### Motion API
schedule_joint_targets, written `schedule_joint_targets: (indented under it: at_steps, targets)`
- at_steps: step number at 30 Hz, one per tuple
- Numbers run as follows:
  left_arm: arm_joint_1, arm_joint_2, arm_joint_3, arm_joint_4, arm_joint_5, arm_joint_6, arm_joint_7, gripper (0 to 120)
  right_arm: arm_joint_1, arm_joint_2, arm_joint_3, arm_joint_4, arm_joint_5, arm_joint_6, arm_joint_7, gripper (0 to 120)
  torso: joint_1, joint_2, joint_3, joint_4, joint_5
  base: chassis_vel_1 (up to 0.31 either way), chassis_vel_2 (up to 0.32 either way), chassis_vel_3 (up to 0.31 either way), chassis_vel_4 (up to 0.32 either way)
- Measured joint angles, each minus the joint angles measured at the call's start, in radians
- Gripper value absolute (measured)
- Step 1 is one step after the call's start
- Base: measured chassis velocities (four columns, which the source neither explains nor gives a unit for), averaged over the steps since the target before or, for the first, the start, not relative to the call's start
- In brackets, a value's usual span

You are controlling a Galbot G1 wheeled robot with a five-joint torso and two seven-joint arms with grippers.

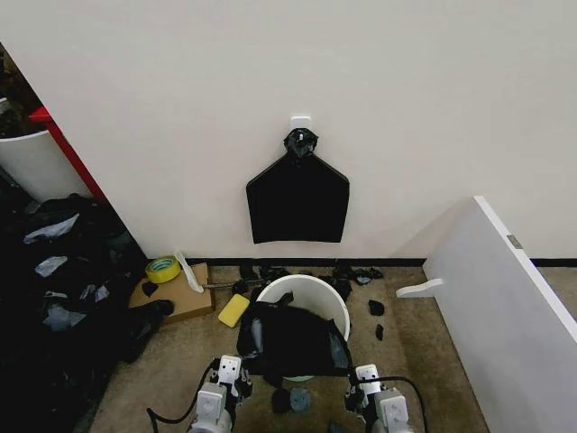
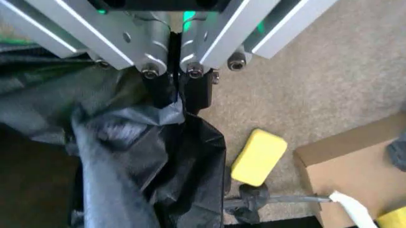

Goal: Place the garbage bag over the trash bin.

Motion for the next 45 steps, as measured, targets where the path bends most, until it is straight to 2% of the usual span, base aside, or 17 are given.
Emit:
schedule_joint_targets:
  at_steps: [12, 19, 21, 23, 26, 28, 30, 31, 33, 37, 38, 43, 45]
  targets:
    - [-0.023, -0.073, 0.014, 0.070, 0.019, -0.012, 0.039, 0, -0.001, 0.048, 0.035, -0.098, -0.099, 0.085, -0.085, 0, 0.000, 0.000, 0.000, 0.0000, 0.0000, 0.000, 0.000, 0.000, 0.000]
    - [-0.021, -0.083, 0.007, 0.074, 0.009, -0.004, 0.043, 0, -0.018, 0.055, 0.039, -0.068, -0.046, 0.082, -0.095, 0, 0.000, 0.000, 0.000, 0.0000, -0.0002, 0.000, 0.000, 0.000, 0.000]
    - [-0.016, -0.076, 0.004, 0.056, -0.002, 0.013, 0.037, 1, -0.027, 0.054, 0.043, -0.045, -0.012, 0.072, -0.096, 6, 0.000, 0.000, 0.000, 0.0000, -0.0001, 0.000, 0.000, 0.000, 0.000]
    - [-0.001, -0.063, -0.006, 0.021, -0.020, 0.051, 0.019, 10, -0.039, 0.049, 0.047, -0.015, 0.024, 0.057, -0.096, 15, 0.000, 0.000, 0.000, 0.0000, -0.0001, 0.000, 0.000, 0.000, 0.000]
    - [0.009, -0.054, -0.012, 0.000, -0.023, 0.070, 0.010, 16, -0.047, 0.043, 0.049, 0.006, 0.041, 0.045, -0.096, 21, 0.000, 0.000, 0.000, 0.0000, -0.0001, 0.000, 0.000, 0.000, 0.000]
    - [0.029, -0.034, -0.027, -0.043, -0.025, 0.114, -0.009, 28, -0.063, 0.029, 0.051, 0.042, 0.055, 0.023, -0.098, 31, 0.000, 0.000, 0.000, 0.0000, -0.0002, 0.000, 0.000, 0.000, 0.000]
    - [0.048, -0.020, -0.034, -0.070, -0.025, 0.138, -0.020, 34, -0.075, 0.017, 0.052, 0.070, 0.059, 0.004, -0.098, 39, 0.000, 0.000, 0.000, 0.0000, -0.0001, 0.000, 0.000, 0.000, 0.000]
    - [0.048, -0.020, -0.034, -0.070, -0.025, 0.138, -0.020, 34, -0.075, 0.017, 0.052, 0.070, 0.059, 0.004, -0.098, 39, 0.000, 0.000, 0.000, 0.0000, -0.0001, 0.000, 0.000, 0.000, 0.000]
    - [0.072, -0.008, -0.039, -0.098, -0.024, 0.158, -0.030, 43, -0.086, 0.005, 0.052, 0.100, 0.060, -0.013, -0.098, 46, 0.000, 0.000, 0.000, 0.0000, -0.0003, 0.000, 0.000, 0.000, 0.000]
    - [0.133, 0.020, -0.060, -0.160, -0.010, 0.169, -0.036, 59, -0.104, -0.017, 0.054, 0.154, 0.062, -0.038, -0.097, 65, 0.000, 0.000, 0.000, 0.0000, -0.0001, 0.000, 0.000, 0.000, 0.000]
    - [0.133, 0.020, -0.060, -0.160, -0.010, 0.169, -0.036, 59, -0.104, -0.017, 0.054, 0.154, 0.062, -0.038, -0.097, 65, 0.000, 0.000, 0.000, 0.0000, -0.0001, 0.000, 0.000, 0.000, 0.000]
    - [0.196, 0.040, -0.090, -0.225, 0.042, 0.149, -0.033, 81, -0.137, -0.037, 0.065, 0.199, 0.043, -0.047, -0.091, 85, 0.000, 0.000, 0.000, 0.0000, -0.0001, 0.000, 0.000, 0.000, 0.000]
    - [0.207, 0.040, -0.098, -0.235, 0.052, 0.141, -0.029, 85, -0.148, -0.043, 0.069, 0.210, 0.034, -0.049, -0.089, 90, 0.000, 0.000, 0.000, 0.0000, -0.0001, 0.000, 0.000, 0.000, 0.000]
